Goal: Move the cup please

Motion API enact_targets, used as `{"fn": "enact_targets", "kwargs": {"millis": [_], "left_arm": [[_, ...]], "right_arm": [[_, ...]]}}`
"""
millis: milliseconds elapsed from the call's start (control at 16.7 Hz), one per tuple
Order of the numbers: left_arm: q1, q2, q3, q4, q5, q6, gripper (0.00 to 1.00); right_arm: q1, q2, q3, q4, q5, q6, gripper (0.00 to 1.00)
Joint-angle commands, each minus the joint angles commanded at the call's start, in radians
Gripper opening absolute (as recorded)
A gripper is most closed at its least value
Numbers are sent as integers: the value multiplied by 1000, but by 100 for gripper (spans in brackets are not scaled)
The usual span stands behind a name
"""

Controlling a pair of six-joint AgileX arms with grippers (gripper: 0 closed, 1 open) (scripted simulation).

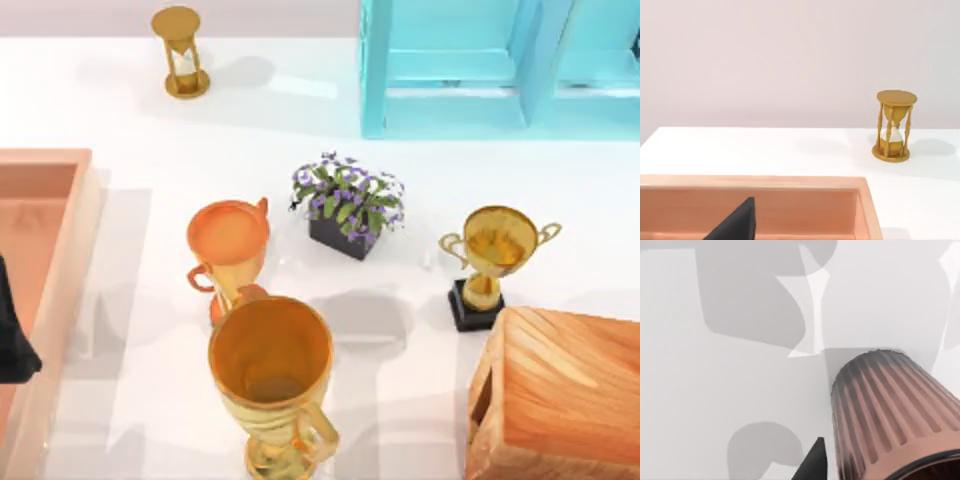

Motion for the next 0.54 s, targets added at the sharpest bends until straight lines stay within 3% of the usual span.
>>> {"fn": "enact_targets", "kwargs": {"millis": [180,540], "left_arm": [[0,0,0,0,0,0,100],[0,0,0,0,0,0,100]], "right_arm": [[0,0,0,0,0,0,98],[0,0,0,0,0,0,100]]}}
